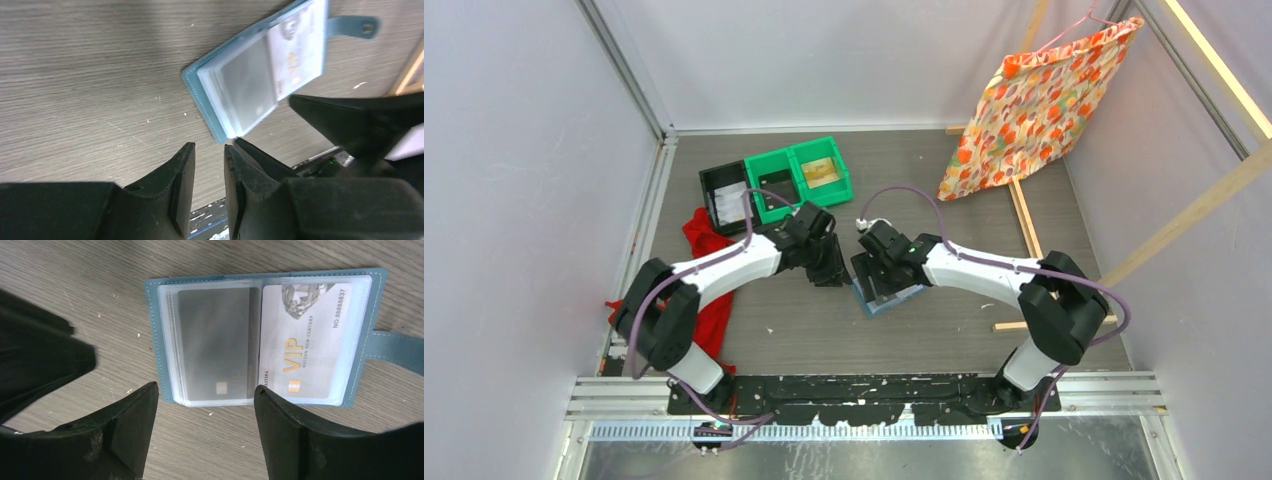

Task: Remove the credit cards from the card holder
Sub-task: Pick up the card holder from the center of the board.

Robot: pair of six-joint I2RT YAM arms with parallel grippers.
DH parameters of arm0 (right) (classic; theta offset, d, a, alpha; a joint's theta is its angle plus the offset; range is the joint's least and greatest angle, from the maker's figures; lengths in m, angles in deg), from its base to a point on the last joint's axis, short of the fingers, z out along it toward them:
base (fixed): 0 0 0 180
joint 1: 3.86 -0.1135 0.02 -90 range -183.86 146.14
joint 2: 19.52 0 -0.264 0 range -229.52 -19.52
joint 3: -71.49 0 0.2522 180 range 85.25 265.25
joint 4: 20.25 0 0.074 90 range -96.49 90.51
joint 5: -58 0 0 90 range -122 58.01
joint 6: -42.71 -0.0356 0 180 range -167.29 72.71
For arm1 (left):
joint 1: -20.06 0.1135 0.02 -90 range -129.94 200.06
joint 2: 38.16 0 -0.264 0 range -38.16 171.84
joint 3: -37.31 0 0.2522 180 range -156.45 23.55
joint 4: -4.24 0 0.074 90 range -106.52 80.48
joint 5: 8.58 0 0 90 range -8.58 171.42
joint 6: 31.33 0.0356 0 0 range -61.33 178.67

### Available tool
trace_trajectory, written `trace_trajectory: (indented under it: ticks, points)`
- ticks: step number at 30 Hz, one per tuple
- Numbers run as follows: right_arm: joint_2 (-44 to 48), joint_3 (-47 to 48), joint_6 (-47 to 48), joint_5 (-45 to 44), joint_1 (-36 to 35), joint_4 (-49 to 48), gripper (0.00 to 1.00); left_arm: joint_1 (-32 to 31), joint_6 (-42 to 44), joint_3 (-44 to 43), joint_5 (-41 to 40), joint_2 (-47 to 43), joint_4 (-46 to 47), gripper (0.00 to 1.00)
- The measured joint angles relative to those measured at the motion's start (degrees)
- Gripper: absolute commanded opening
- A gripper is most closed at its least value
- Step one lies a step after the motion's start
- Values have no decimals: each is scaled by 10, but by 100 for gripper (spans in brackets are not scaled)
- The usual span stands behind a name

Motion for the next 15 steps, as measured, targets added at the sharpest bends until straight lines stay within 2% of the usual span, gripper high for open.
trace_trajectory:
  ticks: [3, 7, 15]
  points:
    - [-21, 13, 13, -24, -12, 7, 76, 10, 2, 0, -6, -43, -7, 30]
    - [-55, 28, 26, -55, -23, 15, 74, 17, 2, 3, -12, -52, -14, 30]
    - [-69, 31, 29, -68, -29, 12, 54, 17, 1, 20, -12, -51, -25, 30]
